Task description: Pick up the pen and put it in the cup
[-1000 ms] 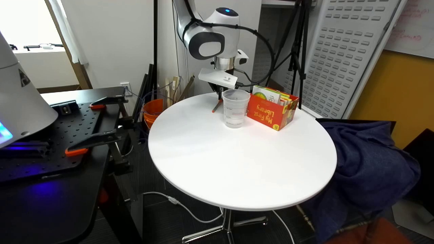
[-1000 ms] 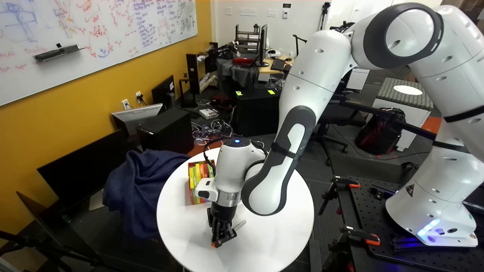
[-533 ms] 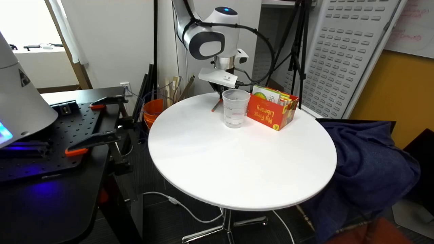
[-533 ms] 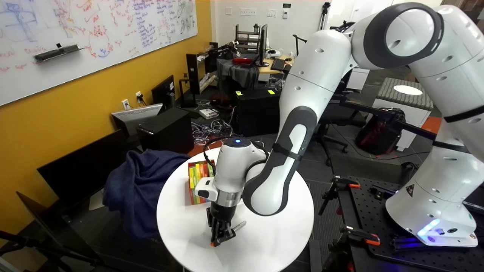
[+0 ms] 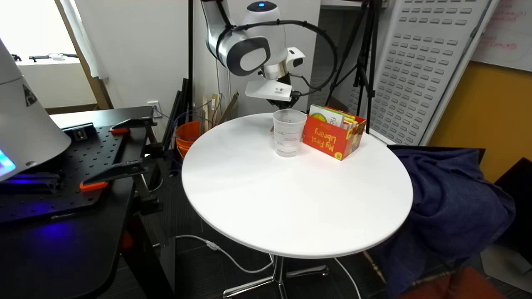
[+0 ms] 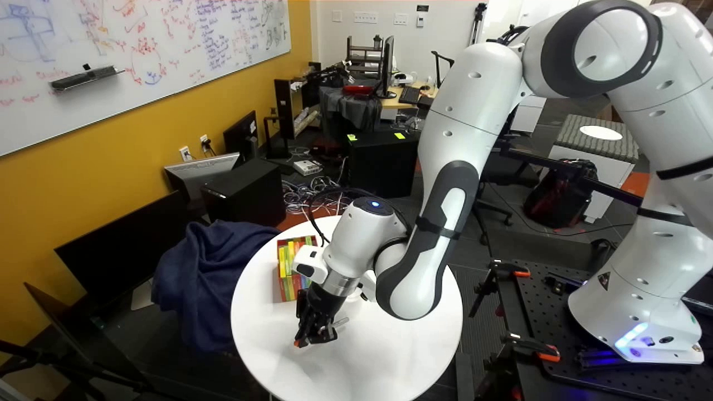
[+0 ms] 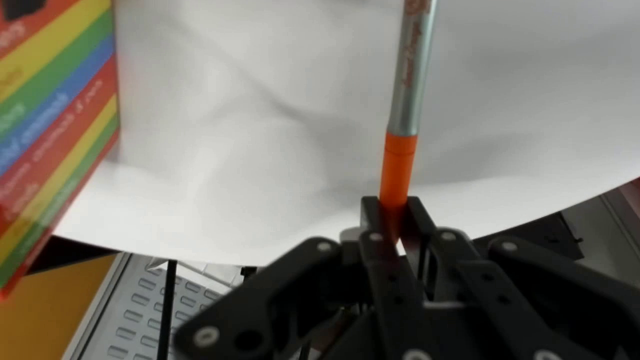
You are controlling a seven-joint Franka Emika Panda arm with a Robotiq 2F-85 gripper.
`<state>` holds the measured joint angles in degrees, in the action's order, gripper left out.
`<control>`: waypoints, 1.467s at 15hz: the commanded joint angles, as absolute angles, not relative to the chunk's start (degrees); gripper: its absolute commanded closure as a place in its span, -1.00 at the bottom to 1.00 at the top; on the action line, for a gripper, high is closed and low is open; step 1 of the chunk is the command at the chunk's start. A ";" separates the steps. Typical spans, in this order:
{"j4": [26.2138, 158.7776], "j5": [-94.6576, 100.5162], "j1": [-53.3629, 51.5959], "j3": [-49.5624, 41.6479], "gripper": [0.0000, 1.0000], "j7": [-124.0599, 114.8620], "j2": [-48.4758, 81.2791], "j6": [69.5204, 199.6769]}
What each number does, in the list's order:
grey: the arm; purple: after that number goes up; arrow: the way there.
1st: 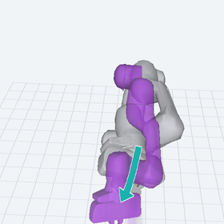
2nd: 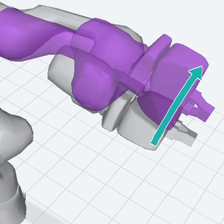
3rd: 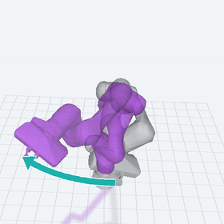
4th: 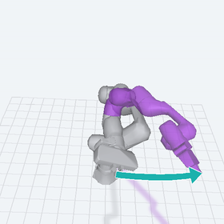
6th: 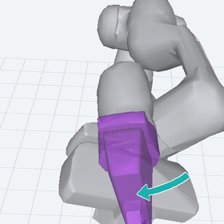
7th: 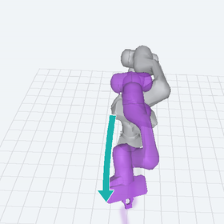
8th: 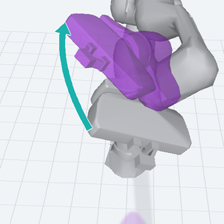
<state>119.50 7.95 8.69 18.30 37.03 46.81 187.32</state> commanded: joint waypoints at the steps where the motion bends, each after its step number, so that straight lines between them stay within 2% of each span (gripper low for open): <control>1: 124.47 11.63 4.59 13.57 0.93 29.45 41.06 192.16; 14: 132.31 12.40 -13.75 -3.41 0.93 19.46 27.95 192.90; 22: 136.14 3.45 -27.35 -16.77 0.93 21.43 26.31 200.58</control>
